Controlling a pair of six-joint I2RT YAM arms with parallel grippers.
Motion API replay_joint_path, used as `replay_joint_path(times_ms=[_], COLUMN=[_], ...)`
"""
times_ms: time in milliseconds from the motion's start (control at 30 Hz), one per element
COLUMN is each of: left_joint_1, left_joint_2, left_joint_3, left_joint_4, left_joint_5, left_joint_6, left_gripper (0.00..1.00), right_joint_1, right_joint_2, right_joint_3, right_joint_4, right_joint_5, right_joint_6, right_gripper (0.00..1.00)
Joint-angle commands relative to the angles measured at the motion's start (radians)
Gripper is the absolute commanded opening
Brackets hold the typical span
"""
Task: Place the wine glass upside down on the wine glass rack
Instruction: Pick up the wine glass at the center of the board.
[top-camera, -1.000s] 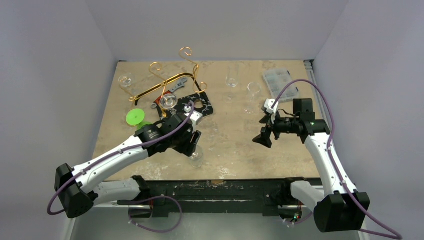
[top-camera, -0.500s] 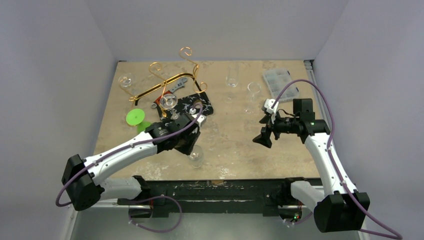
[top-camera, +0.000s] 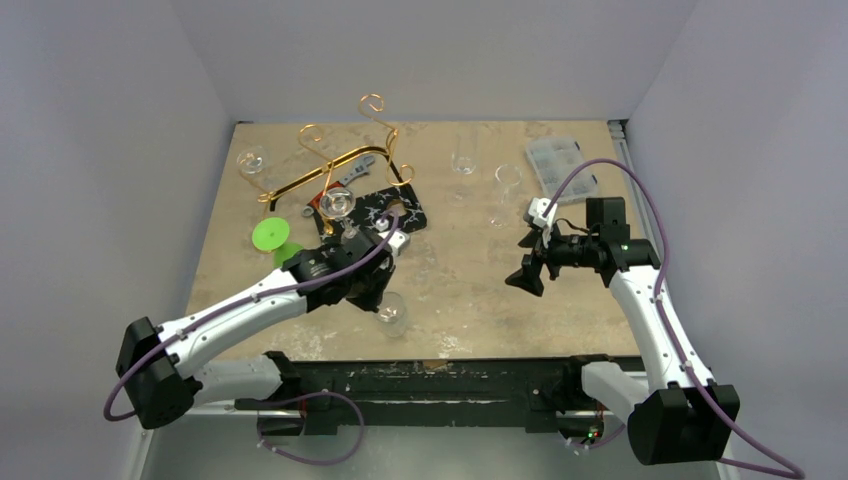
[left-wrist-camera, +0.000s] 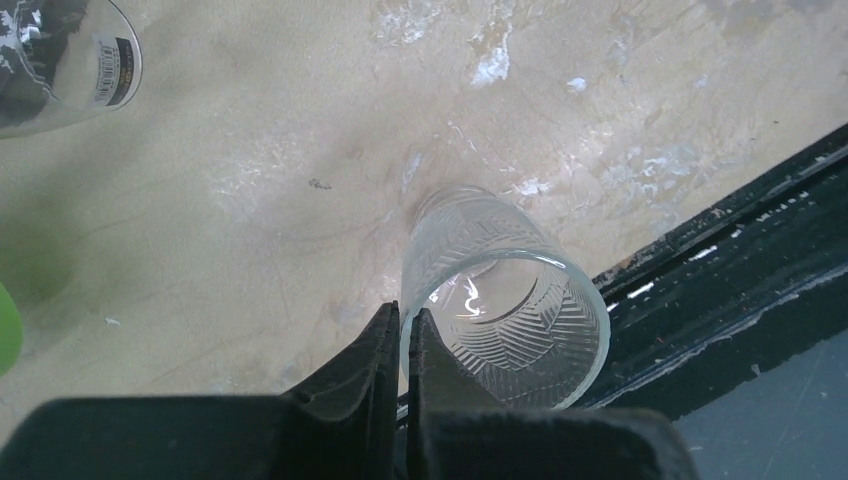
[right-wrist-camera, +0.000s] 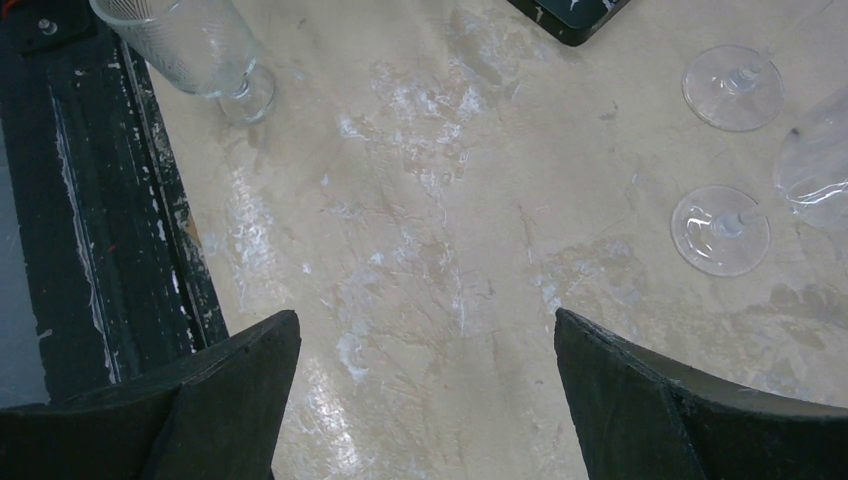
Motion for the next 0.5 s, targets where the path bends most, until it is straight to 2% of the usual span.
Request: replay_joint_path(times_ms=[0,200,467], left_joint_1=[-0.005,-0.011,-0.063], left_joint_2=[-0.133,-0.232,-0.278], left_joint_3=[-0.032,-0.12,-0.19], left_joint_4=[0.122,0.298,0.505], left_joint_5=[0.074,0.129,0.108], left_joint_6=[0.013,0.003,0.003], left_gripper=[0.0,0.0,0.0], right_joint_1=[-0.006,-0.006,-0.005], right_joint_2=[0.0,0.039,0.138], right_joint_3=[-0.002,0.003,0.034], right_joint_4=[-0.004,-0.012,-0.068], right_joint_5=[-0.059,-0.138,-0.212], right_joint_6=[-0.006,0.031,0.049], right_gripper=[0.95,0.95,0.94])
